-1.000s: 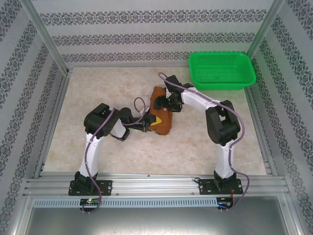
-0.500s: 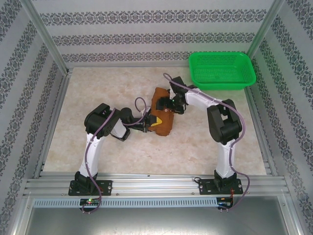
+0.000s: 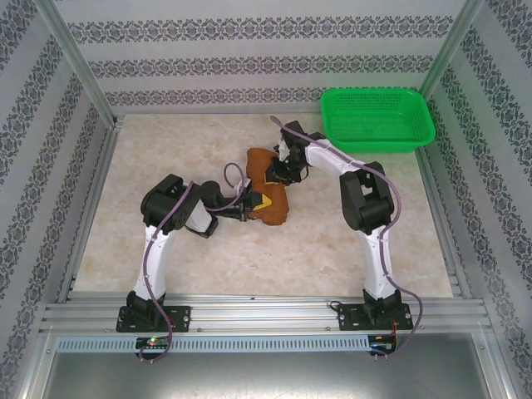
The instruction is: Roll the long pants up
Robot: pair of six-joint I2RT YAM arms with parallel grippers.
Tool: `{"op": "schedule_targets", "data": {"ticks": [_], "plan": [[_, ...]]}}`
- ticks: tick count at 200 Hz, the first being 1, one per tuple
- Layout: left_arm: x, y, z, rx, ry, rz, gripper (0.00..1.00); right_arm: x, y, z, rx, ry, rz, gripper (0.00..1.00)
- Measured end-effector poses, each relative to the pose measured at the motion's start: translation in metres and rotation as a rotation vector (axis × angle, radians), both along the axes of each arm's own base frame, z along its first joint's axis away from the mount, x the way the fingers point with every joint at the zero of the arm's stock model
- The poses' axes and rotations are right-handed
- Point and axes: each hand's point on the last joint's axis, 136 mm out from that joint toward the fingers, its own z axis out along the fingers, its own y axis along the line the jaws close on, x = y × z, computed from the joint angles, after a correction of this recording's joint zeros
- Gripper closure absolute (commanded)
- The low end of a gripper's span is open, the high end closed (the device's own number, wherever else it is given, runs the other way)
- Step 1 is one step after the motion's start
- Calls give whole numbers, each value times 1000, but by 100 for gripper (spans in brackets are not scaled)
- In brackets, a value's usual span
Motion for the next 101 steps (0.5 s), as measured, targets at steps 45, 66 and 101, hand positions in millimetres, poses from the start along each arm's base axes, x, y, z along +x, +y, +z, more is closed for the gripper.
{"op": "schedule_targets", "data": {"ticks": [45, 66, 101], "plan": [[6, -4, 6, 37, 27, -39, 85, 2, -14, 2, 155, -44, -114, 100], [9, -5, 16, 115, 49, -47, 68, 2, -20, 4, 194, -61, -145, 100], [20, 3, 61, 322, -12, -10, 33, -2, -26, 9, 207, -53, -181, 100]]}}
